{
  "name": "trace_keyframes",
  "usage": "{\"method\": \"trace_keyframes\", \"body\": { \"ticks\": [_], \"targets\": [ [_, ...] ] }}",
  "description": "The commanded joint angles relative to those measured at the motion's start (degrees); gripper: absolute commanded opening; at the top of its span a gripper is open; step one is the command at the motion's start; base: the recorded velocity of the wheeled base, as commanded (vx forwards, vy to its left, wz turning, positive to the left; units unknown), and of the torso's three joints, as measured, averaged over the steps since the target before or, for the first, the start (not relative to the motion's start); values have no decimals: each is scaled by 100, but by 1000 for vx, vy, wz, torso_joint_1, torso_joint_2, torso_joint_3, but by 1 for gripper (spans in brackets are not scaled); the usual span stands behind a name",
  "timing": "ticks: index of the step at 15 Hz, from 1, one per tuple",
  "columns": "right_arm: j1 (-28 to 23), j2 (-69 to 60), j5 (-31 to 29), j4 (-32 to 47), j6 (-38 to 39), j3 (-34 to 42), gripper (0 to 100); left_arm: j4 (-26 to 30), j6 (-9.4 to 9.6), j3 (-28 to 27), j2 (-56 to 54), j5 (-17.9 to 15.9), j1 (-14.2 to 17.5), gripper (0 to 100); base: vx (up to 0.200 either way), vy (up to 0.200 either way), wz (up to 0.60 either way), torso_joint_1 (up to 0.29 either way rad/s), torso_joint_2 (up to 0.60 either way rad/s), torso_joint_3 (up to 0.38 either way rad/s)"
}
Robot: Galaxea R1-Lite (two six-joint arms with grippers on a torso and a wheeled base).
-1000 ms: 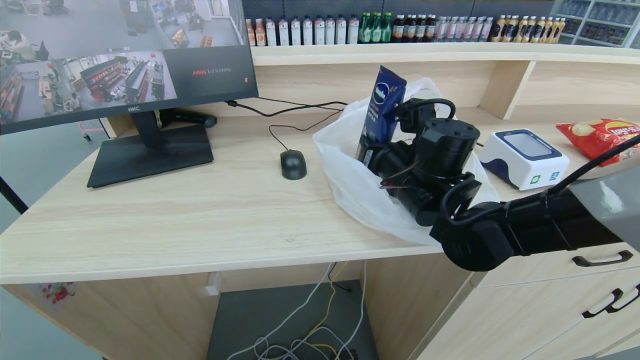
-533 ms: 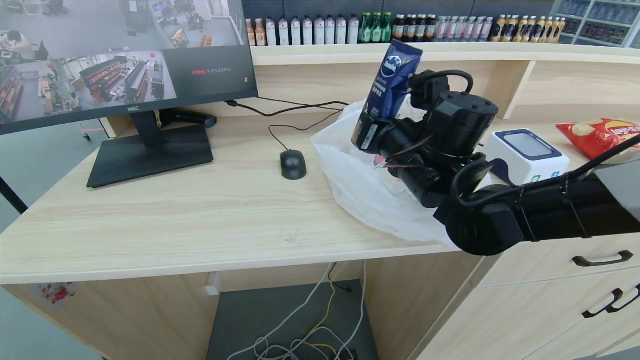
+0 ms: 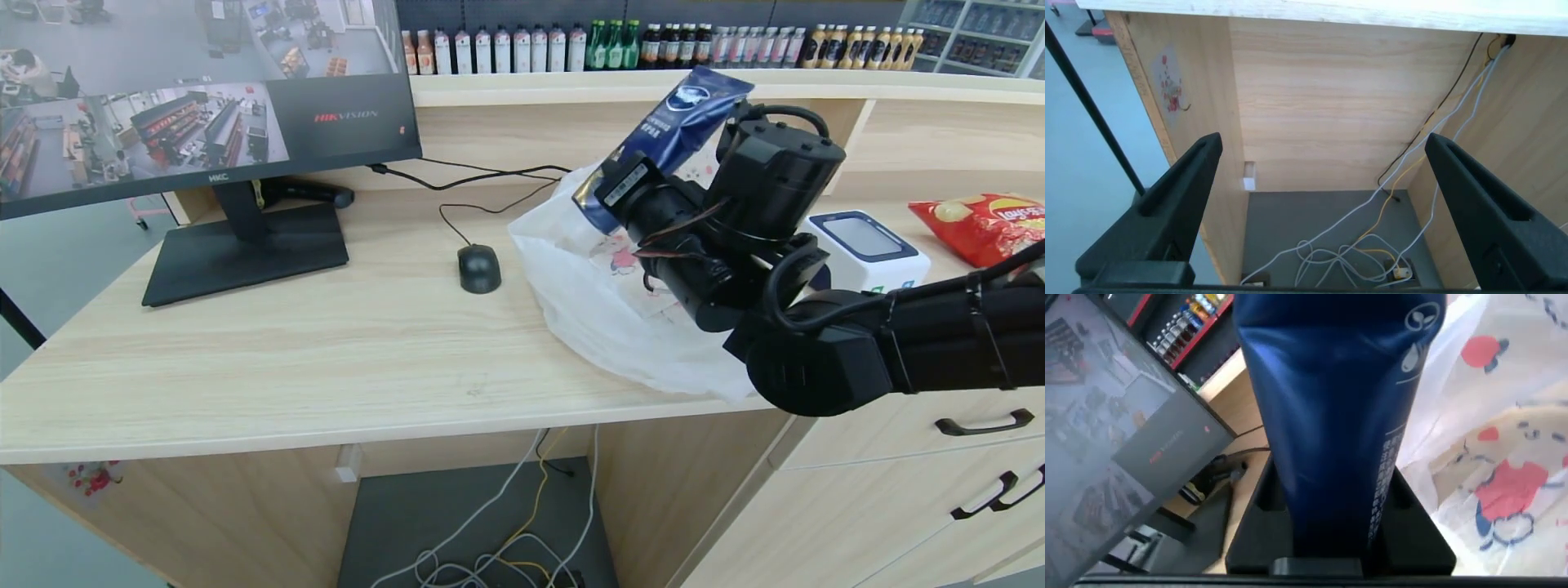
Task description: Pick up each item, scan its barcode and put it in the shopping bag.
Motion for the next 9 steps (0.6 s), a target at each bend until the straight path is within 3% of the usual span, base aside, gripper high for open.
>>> {"method": "trace_keyframes", "body": {
  "ticks": [1,4,9],
  "targets": [
    [16,-51,-225,171,477,71,0,0,-2,0,-2,4,7,100,0,0,0,0,0,0],
    [8,-59,-366,364,943,115,0,0,-2,0,-2,4,-1,100,0,0,0,0,0,0],
    [-124,11,-366,382,1092,212,0,0,-2,0,-2,4,-1,100,0,0,0,0,0,0]
  ]
}}
